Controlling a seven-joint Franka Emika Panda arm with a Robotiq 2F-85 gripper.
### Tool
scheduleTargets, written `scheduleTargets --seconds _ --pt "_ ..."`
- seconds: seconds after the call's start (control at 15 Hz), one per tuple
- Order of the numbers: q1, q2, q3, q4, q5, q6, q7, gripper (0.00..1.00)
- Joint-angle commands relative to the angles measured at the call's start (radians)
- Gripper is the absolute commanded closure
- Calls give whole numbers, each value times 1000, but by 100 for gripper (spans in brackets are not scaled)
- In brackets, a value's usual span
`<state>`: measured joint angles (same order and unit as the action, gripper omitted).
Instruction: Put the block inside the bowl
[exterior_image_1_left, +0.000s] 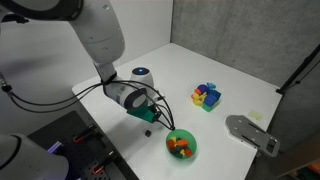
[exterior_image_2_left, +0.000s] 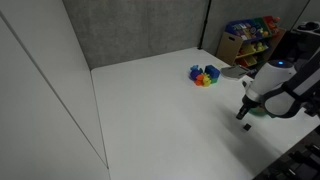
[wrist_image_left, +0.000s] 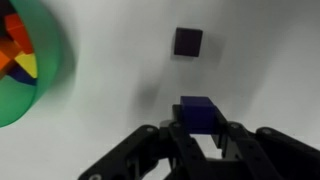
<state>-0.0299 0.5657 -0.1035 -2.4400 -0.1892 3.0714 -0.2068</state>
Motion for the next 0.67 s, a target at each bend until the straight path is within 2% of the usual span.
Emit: scheduleTargets --seconds 0.0,0.27,0.47,0.53,0.6 --pt "8 -143 -69 -69 -12 -42 18 89" --pt "14 -227 -203 -96 -33 -64 37 90" --pt "-25 -266 -288 -94 -39 -98 41 90" --pt "-37 -282 -314 -90 -36 -134 49 46" --pt "-47 -294 -337 -91 -45 -146 53 45"
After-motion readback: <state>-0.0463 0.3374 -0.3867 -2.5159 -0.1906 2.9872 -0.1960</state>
